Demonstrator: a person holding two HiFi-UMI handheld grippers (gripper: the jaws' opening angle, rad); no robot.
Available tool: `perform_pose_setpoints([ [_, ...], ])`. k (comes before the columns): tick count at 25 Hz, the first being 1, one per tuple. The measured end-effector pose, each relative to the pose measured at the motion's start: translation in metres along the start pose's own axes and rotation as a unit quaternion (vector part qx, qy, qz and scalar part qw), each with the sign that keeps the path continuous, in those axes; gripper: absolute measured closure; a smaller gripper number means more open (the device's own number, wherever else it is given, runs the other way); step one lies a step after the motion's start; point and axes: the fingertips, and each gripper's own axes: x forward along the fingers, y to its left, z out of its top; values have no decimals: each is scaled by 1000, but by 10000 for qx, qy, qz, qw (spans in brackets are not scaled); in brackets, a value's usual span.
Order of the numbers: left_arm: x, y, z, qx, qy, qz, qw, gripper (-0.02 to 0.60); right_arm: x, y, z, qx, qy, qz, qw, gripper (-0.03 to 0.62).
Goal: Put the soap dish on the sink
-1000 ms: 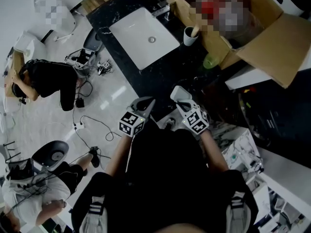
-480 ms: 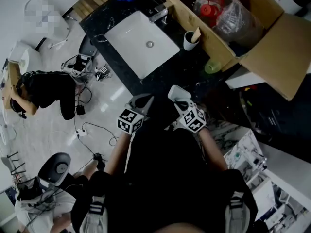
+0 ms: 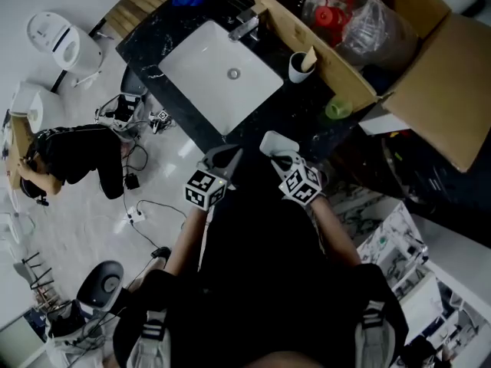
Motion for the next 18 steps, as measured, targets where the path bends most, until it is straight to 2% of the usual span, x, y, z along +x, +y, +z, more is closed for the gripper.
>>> perform_pose_setpoints([
  [18, 28, 9, 3, -146, -49, -50, 9999, 583, 12, -19, -13, -475, 512, 98, 9975, 592],
])
